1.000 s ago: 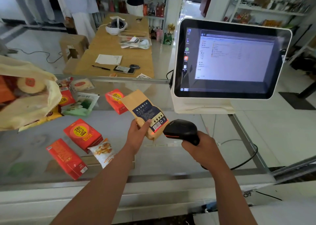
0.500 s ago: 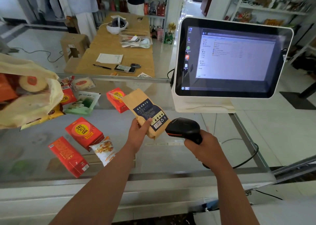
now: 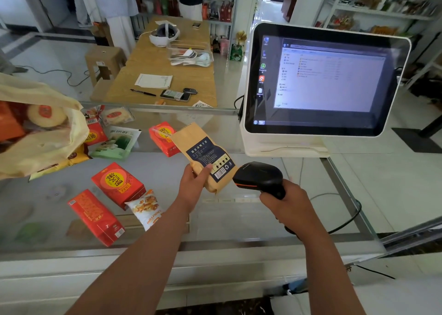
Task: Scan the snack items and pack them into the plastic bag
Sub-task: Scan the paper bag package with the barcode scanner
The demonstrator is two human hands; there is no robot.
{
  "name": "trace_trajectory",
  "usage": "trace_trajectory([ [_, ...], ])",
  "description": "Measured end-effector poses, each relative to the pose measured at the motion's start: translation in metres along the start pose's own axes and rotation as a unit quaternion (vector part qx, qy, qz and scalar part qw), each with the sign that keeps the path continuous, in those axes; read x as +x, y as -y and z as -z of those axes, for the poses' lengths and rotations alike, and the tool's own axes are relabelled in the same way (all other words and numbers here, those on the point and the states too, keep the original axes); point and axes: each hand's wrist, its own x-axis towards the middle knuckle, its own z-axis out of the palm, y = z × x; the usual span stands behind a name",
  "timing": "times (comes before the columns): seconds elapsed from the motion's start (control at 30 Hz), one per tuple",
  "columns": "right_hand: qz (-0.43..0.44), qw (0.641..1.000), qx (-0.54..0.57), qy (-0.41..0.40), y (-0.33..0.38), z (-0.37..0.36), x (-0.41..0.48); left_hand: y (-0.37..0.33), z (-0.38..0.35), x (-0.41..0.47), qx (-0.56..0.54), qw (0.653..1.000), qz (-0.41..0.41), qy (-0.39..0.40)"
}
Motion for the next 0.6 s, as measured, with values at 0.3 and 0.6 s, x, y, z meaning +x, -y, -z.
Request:
trace_trajectory([
  [0.3,0.002,1.0,-0.004,0.004,0.0004,-0.001,-0.0015,-0.0004,0.0001,-0.0007,0.001,1.0,0.001,-0.001],
  [0.6,0.002,1.0,-0.007,0.002,-0.0009,-0.0015,-0.0007,-0.0006,-0.0004,-0.0008,0.0,1.0,0.004,0.001],
])
